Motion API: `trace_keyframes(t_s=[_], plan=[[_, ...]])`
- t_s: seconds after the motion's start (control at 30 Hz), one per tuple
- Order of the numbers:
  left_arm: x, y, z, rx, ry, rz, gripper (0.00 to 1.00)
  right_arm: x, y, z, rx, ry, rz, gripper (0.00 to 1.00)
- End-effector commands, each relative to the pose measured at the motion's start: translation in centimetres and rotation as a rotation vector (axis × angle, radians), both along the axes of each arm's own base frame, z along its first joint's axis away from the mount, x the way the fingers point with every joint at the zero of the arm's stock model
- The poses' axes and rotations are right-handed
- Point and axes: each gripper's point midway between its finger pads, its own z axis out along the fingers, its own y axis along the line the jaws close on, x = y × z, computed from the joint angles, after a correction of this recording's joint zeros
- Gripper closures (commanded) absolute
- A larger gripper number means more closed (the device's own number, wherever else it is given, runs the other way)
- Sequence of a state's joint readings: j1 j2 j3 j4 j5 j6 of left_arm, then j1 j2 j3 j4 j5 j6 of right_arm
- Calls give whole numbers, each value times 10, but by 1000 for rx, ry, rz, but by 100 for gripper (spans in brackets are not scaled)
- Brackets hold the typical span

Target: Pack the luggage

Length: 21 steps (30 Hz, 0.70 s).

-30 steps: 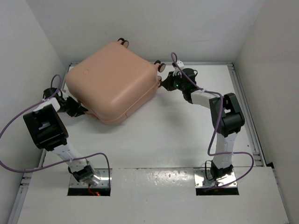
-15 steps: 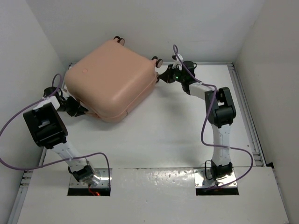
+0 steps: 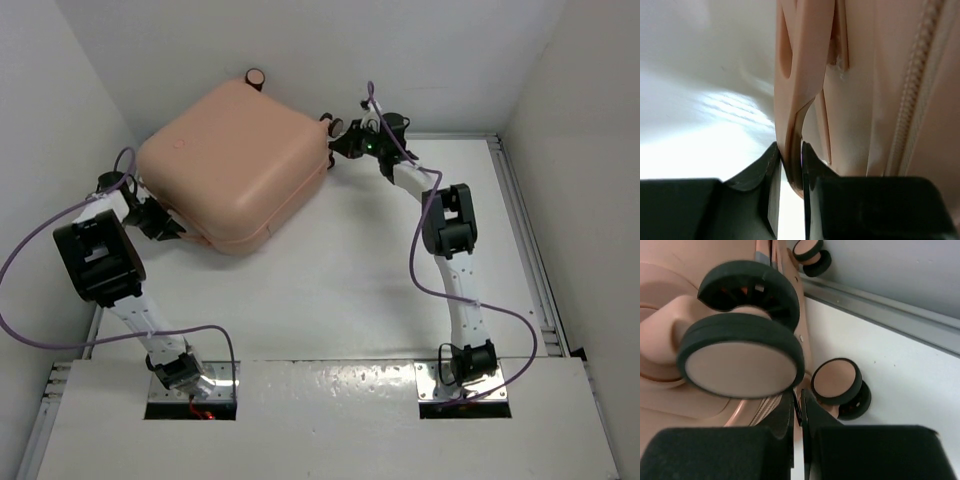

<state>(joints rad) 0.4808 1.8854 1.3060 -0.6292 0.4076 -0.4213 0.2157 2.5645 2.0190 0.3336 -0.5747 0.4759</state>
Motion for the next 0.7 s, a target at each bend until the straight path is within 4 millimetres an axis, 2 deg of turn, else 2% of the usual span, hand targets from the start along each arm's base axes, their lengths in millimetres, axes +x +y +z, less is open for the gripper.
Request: trace_keyframes(t_s=[0.0,0.1,0.13,0.17,0.23,0.33,0.37,0.43,0.47,0.57,0.63,0.67], plan=[[27,87,-19,399,-6,13,100,81,-157,-26,-135,-65,-535,100],[45,101,-9,439,-34,21,100,85,-158,-25,-136,-81,-543,100],[50,104,-7,444,-42,23,100,85,-158,-40,-141,-61,-543,100],[58,108,-6,449,-51,25,100,89,-159,-33,-136,-80,-551,100],[62,111,-9,454,-51,15,100,91,-159,-48,-130,-64,-555,100],[65,113,-19,454,-42,5,100,97,-157,-55,-93,-63,-561,100],[65,113,-19,453,-42,5,100,97,-154,-56,-79,-63,-561,100],[66,109,-32,438,-38,-33,100,100,-147,-52,-39,-78,-559,100],[69,111,-28,448,-49,-39,100,101,-146,-51,-36,-85,-559,100],[82,112,-36,474,-44,-71,100,100,-133,-41,3,-119,-531,100],[98,118,-33,508,-65,-75,100,100,-122,-38,17,-146,-501,100],[103,123,-25,529,-78,-64,100,100,-117,-36,23,-155,-495,100]])
